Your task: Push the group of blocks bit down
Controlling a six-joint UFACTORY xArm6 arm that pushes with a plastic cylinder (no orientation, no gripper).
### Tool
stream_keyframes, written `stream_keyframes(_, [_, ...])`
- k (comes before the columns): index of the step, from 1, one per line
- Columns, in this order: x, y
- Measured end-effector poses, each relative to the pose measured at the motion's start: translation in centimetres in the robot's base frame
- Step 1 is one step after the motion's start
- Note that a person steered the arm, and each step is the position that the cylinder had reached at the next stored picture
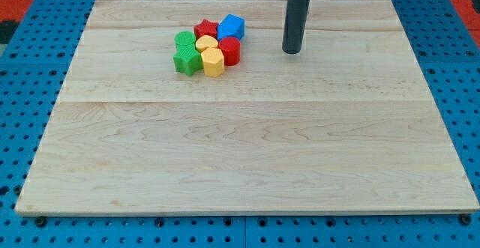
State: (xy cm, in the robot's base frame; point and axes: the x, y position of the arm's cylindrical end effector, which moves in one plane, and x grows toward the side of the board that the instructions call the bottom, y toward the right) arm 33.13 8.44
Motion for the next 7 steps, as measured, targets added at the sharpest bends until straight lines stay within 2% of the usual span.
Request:
stream_keyframes(3, [-0.1, 0.0])
stream_keyframes(4, [-1.6, 0.0])
stream_keyframes(7, [-1.2, 0.1])
